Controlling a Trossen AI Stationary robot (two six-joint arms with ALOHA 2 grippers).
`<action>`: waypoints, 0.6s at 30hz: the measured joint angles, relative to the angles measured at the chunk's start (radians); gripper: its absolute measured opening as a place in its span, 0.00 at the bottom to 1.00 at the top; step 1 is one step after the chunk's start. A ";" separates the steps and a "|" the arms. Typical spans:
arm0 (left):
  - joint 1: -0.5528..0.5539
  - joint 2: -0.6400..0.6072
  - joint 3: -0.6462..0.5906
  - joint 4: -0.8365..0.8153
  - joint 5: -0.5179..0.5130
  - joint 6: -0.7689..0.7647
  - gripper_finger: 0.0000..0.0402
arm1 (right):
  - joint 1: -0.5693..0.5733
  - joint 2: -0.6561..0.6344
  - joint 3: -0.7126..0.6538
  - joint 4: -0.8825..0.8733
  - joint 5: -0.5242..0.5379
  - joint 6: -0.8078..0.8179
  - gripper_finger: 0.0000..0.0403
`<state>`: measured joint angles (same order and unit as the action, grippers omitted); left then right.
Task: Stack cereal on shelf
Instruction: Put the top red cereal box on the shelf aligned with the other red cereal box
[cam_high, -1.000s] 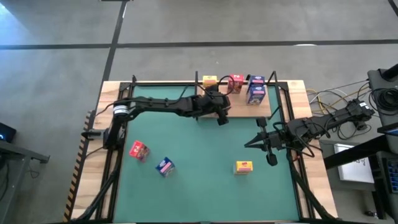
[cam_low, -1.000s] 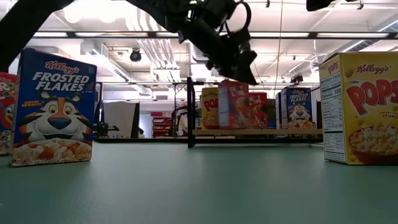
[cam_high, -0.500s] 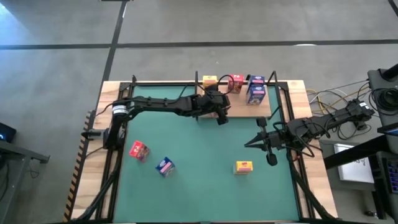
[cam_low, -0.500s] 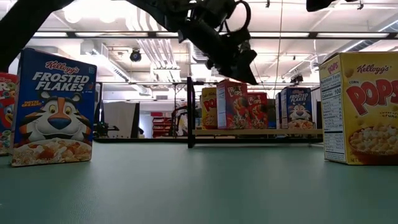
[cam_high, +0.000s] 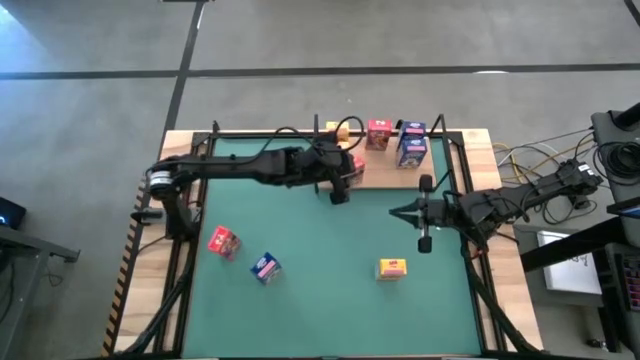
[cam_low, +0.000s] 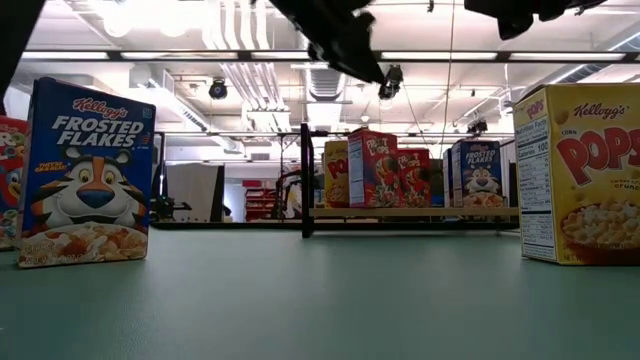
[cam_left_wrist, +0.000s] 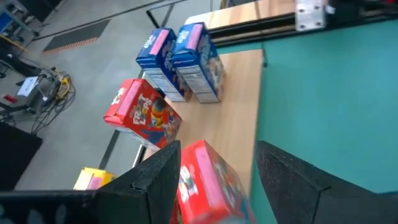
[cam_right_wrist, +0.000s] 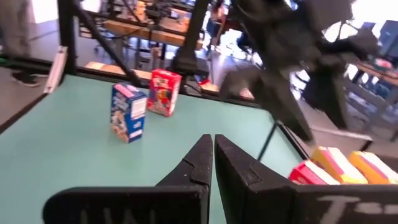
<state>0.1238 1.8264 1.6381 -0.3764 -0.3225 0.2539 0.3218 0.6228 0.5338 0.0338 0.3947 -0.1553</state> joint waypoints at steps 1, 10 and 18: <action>-0.006 -0.017 -0.007 -0.011 0.000 0.000 0.48 | 0.000 0.005 0.002 0.000 0.012 0.012 0.02; -0.052 -0.238 -0.245 0.064 0.000 -0.024 0.48 | -0.046 0.105 0.052 0.001 0.025 0.092 0.02; -0.079 -0.455 -0.513 0.242 0.000 -0.044 0.48 | -0.137 0.219 0.159 -0.096 -0.035 0.121 0.02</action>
<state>0.0446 1.3717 1.1252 -0.1346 -0.3229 0.2102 0.1849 0.8420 0.6931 -0.0621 0.3602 -0.0347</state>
